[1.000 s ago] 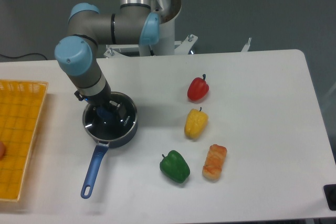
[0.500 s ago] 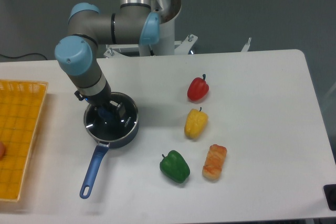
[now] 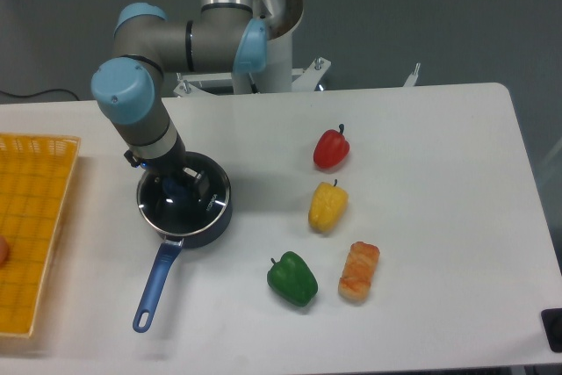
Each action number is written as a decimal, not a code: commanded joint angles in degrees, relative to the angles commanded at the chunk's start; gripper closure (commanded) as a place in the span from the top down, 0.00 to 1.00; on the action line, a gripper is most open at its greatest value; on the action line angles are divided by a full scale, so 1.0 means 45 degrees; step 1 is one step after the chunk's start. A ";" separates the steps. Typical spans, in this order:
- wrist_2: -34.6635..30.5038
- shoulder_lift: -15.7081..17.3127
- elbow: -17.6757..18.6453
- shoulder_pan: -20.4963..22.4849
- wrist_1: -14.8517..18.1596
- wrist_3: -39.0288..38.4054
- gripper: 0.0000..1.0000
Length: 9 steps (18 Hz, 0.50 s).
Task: Open the lid
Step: 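Lift the glass lid off the saucepan by its knob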
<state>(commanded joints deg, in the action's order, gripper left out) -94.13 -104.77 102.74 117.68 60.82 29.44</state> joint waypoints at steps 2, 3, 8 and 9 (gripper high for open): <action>0.0039 0.0117 0.0000 0.0059 0.0019 0.0000 0.65; 0.0039 0.0157 0.0000 0.0059 0.0078 0.0000 0.65; 0.0039 0.0469 -0.0097 0.0098 0.0098 0.0039 0.64; 0.0001 0.0470 -0.0156 0.0195 0.0117 0.0116 0.64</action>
<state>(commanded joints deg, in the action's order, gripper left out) -94.13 -102.66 102.04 118.56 61.35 29.97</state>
